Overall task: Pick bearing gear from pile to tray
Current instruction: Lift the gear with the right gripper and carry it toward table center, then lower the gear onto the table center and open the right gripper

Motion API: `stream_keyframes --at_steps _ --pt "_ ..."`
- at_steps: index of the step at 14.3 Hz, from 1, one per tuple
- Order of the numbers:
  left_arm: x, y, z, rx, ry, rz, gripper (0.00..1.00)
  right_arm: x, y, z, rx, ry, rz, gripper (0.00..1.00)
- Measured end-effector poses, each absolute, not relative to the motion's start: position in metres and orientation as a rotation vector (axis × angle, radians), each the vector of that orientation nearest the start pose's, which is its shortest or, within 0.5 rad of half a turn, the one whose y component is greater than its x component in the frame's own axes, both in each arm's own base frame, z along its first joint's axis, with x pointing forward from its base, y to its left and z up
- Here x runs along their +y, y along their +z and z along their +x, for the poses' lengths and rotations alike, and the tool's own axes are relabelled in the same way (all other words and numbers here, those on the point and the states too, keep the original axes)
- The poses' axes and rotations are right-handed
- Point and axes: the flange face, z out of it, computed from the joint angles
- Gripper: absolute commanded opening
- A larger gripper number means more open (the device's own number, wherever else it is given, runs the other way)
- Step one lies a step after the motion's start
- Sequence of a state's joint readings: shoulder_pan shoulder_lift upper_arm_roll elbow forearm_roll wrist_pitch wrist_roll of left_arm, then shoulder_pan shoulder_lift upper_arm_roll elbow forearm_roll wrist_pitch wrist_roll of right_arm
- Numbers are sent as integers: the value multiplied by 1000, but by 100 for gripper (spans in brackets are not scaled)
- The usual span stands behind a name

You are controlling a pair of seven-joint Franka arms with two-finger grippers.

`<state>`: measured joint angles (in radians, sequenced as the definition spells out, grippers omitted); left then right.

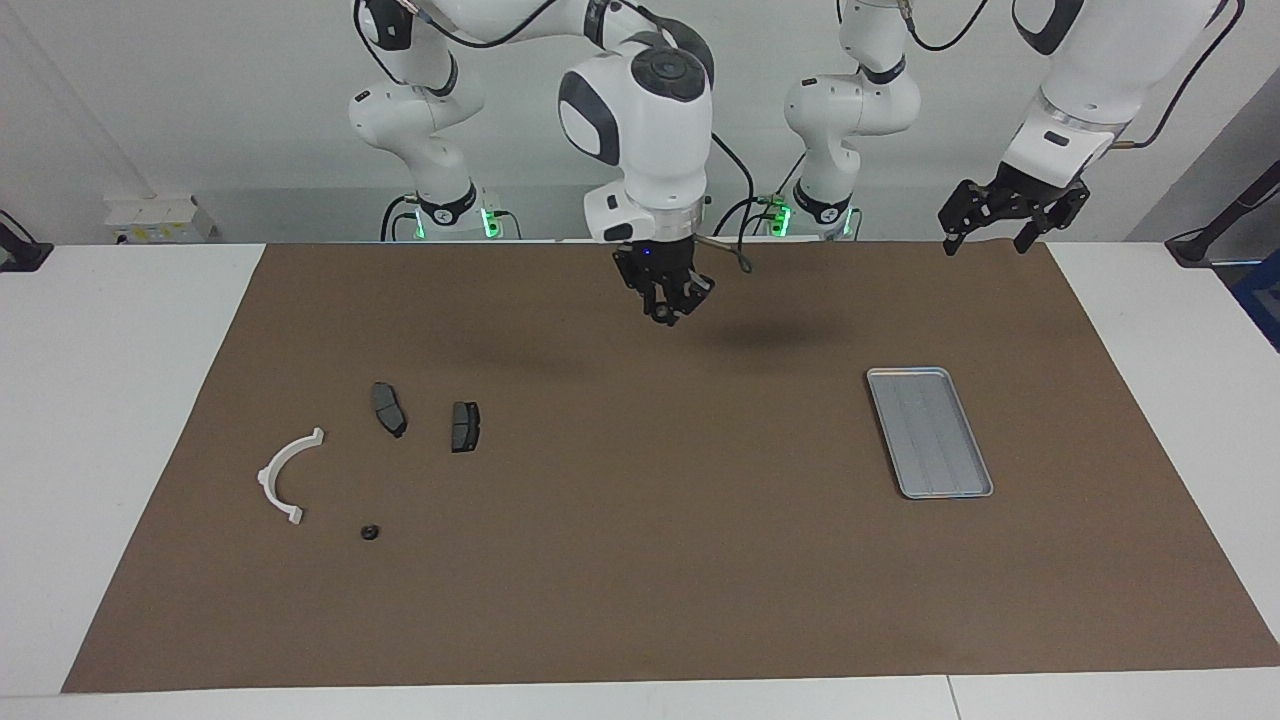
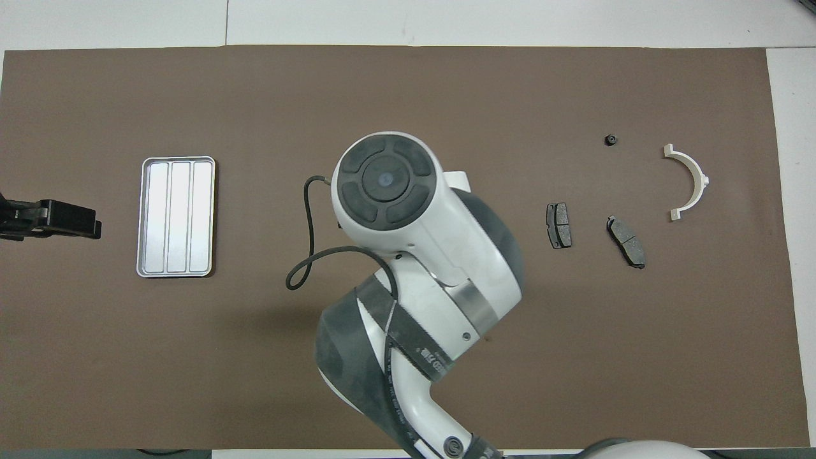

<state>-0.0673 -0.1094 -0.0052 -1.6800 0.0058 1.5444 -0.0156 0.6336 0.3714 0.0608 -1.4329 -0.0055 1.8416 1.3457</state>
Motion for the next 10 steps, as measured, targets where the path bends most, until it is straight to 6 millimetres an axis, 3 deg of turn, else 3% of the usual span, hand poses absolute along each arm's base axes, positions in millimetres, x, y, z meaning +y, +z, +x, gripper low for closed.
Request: stream_keyframes --at_steps 2,10 --pt "-44 629 515 108 40 -3132 100 441 441 521 1027 -12 -2916 0" --pt "-34 633 513 42 27 -3136 100 477 309 523 1054 -99 -2913 0"
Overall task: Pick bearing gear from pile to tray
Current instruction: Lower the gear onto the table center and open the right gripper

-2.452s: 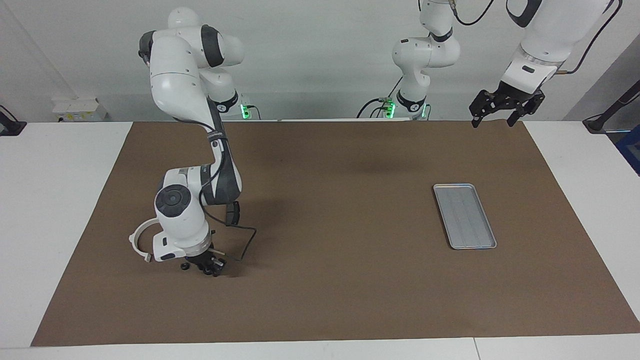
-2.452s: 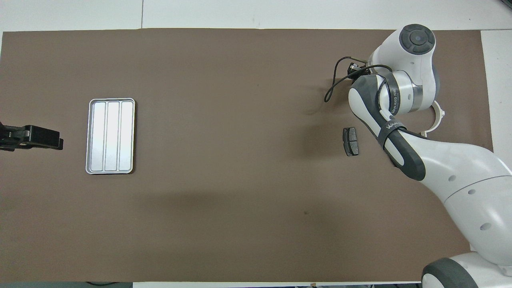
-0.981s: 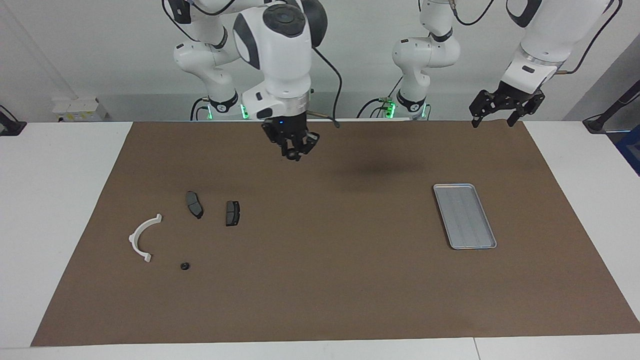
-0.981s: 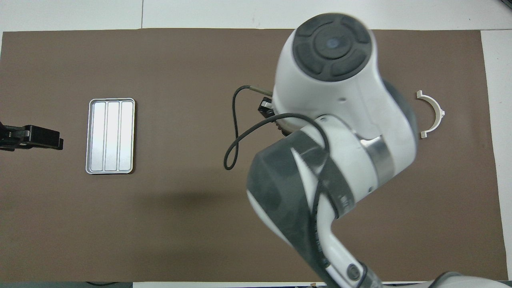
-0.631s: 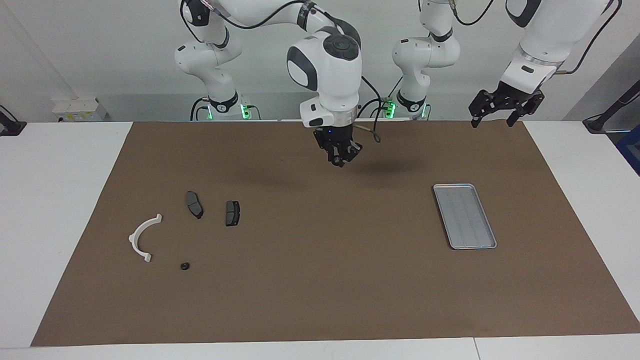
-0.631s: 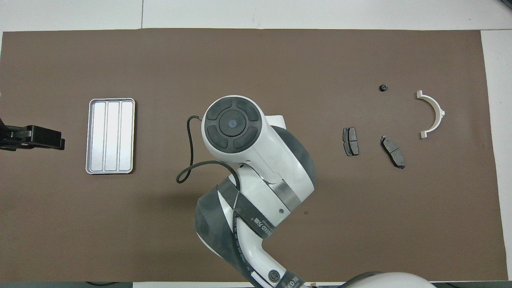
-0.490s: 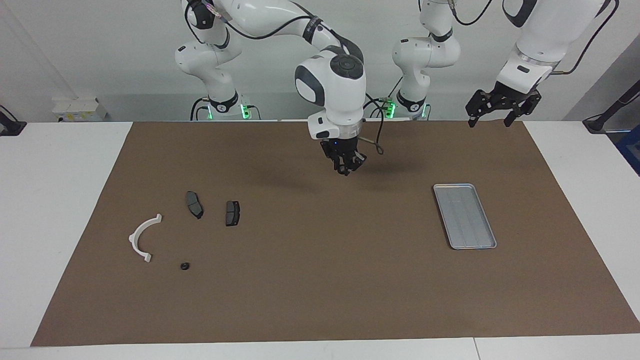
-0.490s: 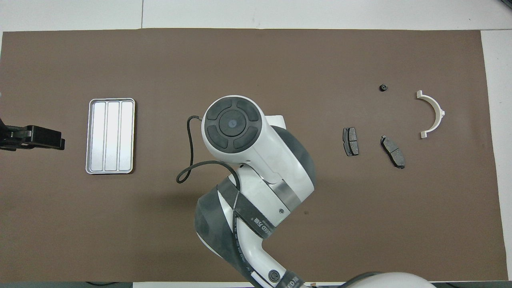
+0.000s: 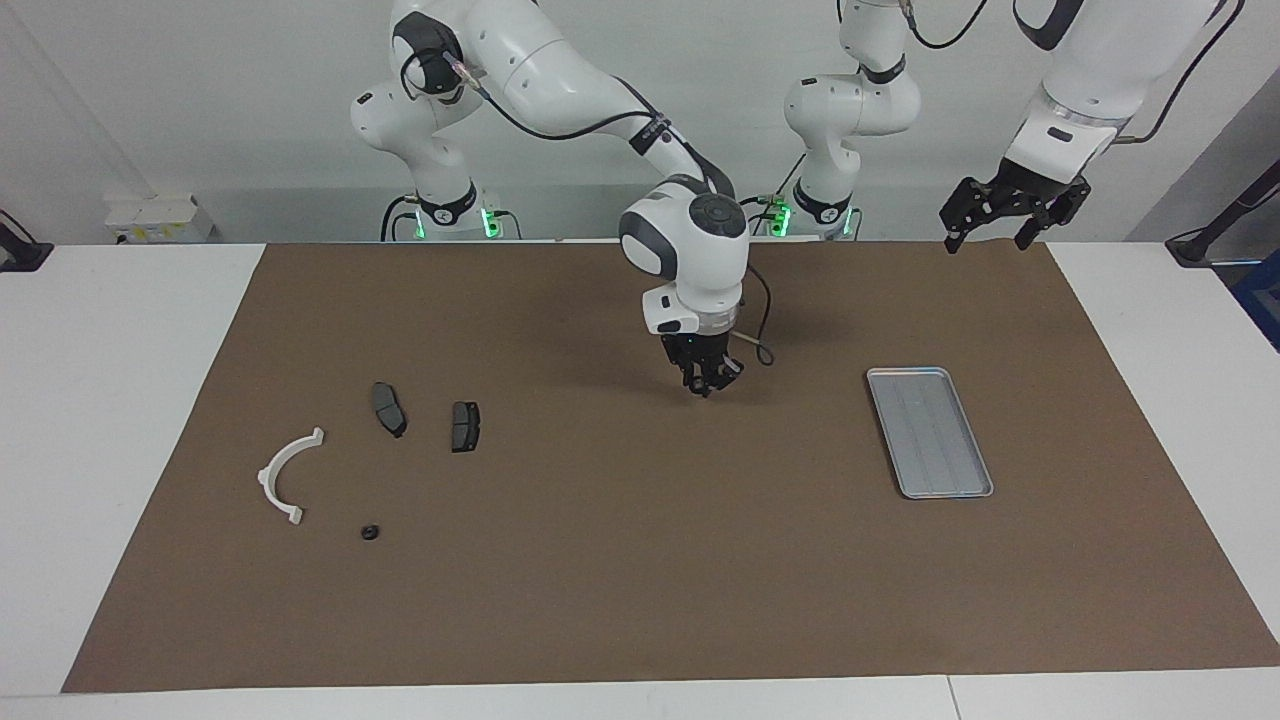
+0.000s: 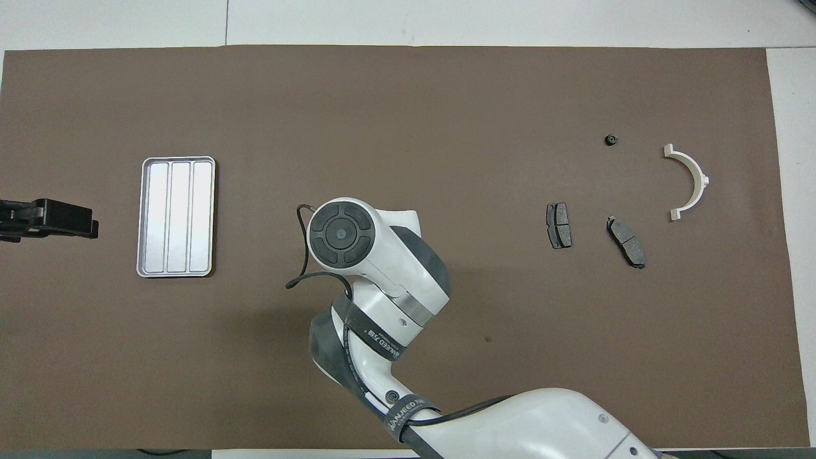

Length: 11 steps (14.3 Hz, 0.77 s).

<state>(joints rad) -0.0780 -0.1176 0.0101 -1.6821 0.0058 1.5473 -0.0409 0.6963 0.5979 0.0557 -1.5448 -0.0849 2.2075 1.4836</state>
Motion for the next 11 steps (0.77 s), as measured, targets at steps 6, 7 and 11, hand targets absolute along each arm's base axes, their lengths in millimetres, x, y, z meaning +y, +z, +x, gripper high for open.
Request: stream_keyframes --at_steps 6,7,11 --pt "-34 634 515 32 4 -3137 100 473 294 532 1062 -118 -2884 36" --pt "-34 634 515 32 2 -3137 100 473 293 532 1060 -120 -2880 77" --pt "-34 634 516 32 -7 -3137 100 470 297 536 1063 -136 -2898 100"
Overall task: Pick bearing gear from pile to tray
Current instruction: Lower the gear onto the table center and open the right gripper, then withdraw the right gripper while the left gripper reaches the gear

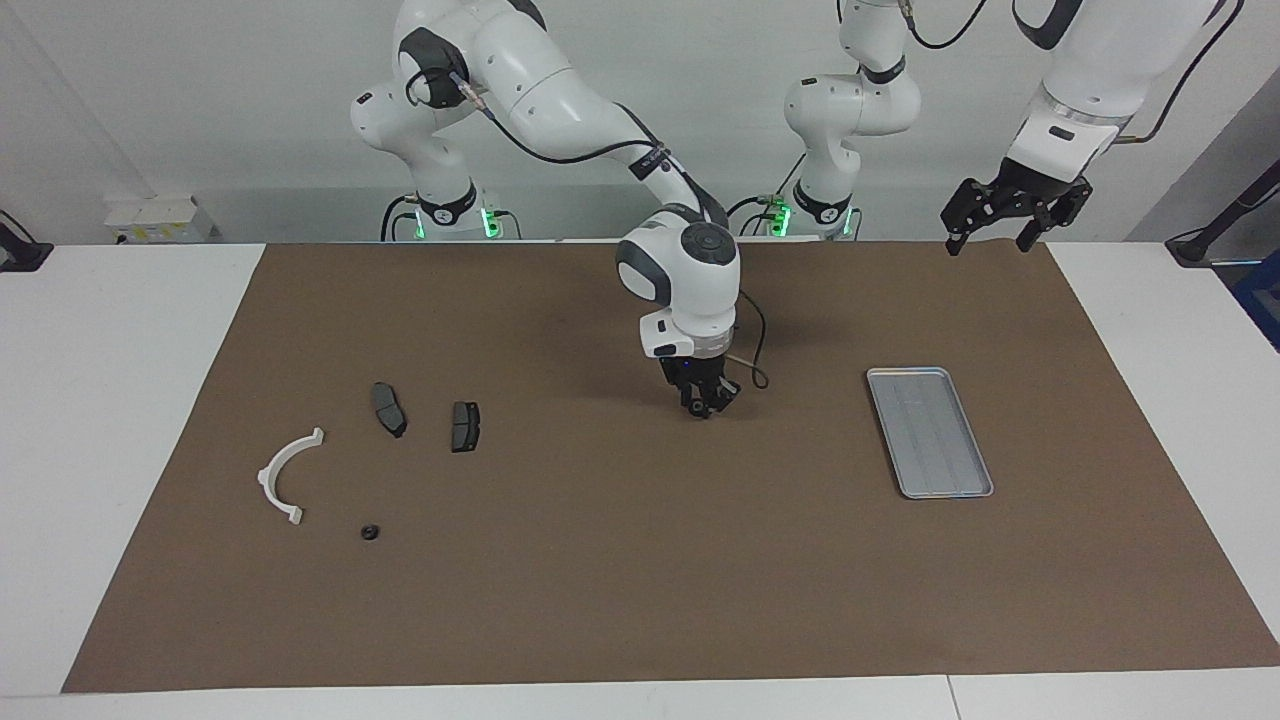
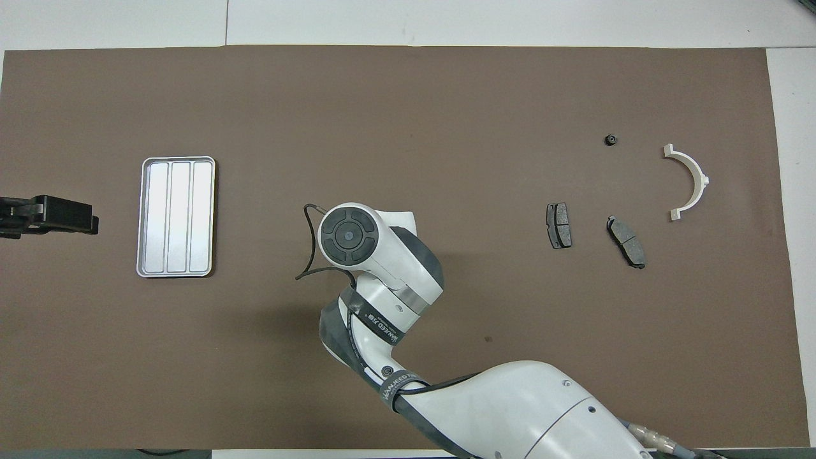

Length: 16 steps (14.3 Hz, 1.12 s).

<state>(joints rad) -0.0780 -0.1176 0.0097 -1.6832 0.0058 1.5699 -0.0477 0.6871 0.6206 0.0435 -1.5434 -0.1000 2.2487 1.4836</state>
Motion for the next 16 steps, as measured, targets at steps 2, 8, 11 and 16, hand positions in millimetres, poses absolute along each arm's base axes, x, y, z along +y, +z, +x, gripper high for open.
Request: stream_keyframes --at_steps 2,8,11,16 --pt "-35 634 517 32 -19 -3137 100 457 324 550 1112 -140 -2918 100" --pt "-83 605 524 -143 -117 -3145 100 260 483 636 864 -60 -3056 100" --pt "-164 562 524 -189 -93 -3147 100 150 494 663 701 -32 -3101 100" --pt "-288 453 536 -282 -69 -3145 100 40 428 691 556 -55 -3138 100"
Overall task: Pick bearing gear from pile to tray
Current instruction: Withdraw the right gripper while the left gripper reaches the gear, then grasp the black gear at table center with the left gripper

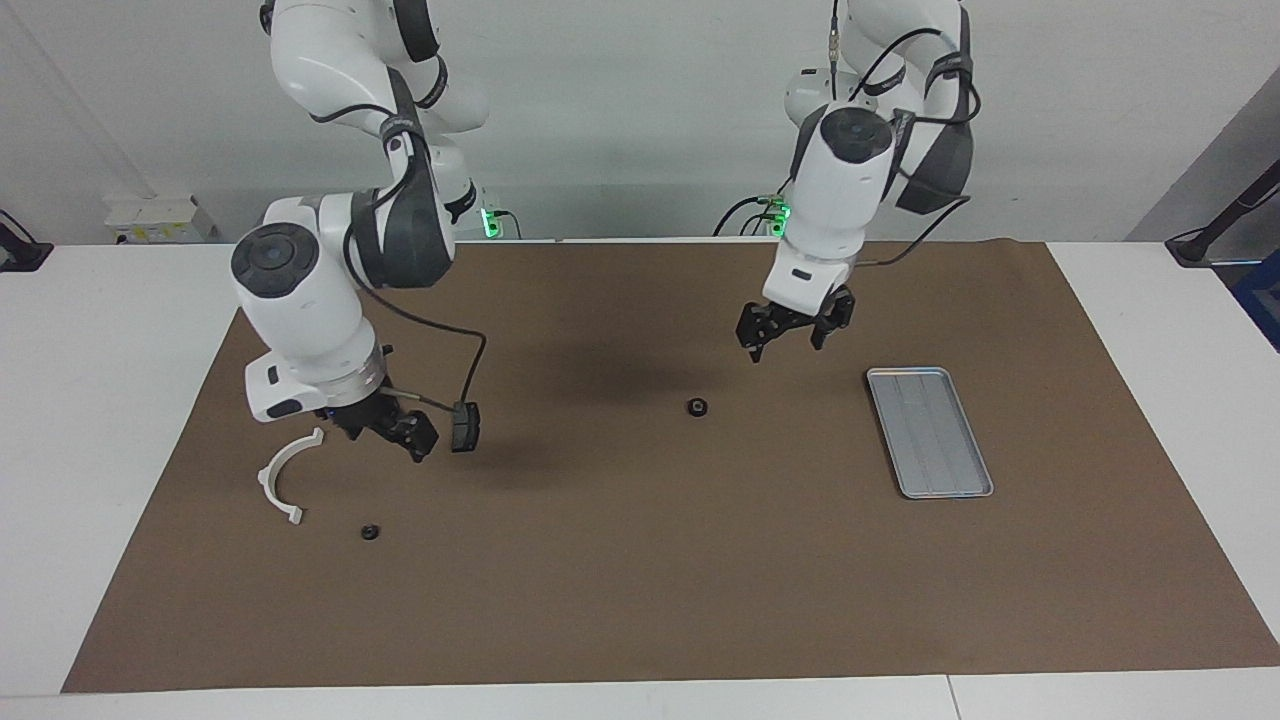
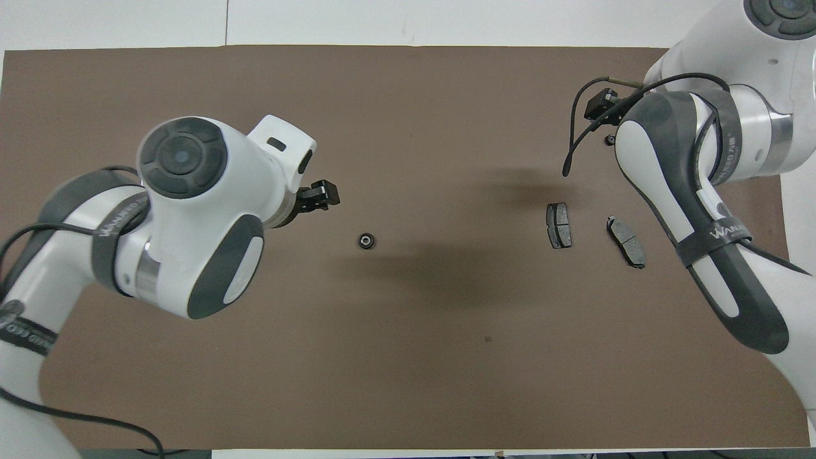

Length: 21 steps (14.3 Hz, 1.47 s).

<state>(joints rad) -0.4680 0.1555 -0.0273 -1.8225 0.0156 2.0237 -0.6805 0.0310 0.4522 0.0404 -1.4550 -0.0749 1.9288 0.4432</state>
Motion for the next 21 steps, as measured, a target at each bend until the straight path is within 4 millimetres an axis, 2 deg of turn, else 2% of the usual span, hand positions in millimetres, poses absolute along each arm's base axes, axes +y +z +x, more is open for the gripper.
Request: stream_keyframes --at_steps 3,5,7,9,12,15,17,18,21 --pt "-323 397 539 -391 -55 -3136 100 18 369 701 529 -105 -3160 100" --pt "-341 359 539 -424 -42 -3127 100 15 342 708 509 -142 -3175 100" --pt "-356 332 532 -425 -13 -3114 100 13 319 714 500 -179 -3174 100" --pt "-368 323 524 -419 1 -3107 100 4 303 718 513 -197 -3165 99" --pt "-371 315 519 -420 -21 -3119 100 -13 285 719 534 -192 -3160 88" --pt "-365 301 514 -428 -18 -3116 100 -9 284 720 546 -190 -3138 87" --pt "-363 295 511 -428 -21 -3118 100 -1 285 720 552 -182 -3112 69" --pt "-363 292 510 -429 -23 -3119 100 1 285 720 549 -182 -3111 64" --pt "-362 287 505 -428 -10 -3112 100 -2 285 720 555 -181 -3110 63"
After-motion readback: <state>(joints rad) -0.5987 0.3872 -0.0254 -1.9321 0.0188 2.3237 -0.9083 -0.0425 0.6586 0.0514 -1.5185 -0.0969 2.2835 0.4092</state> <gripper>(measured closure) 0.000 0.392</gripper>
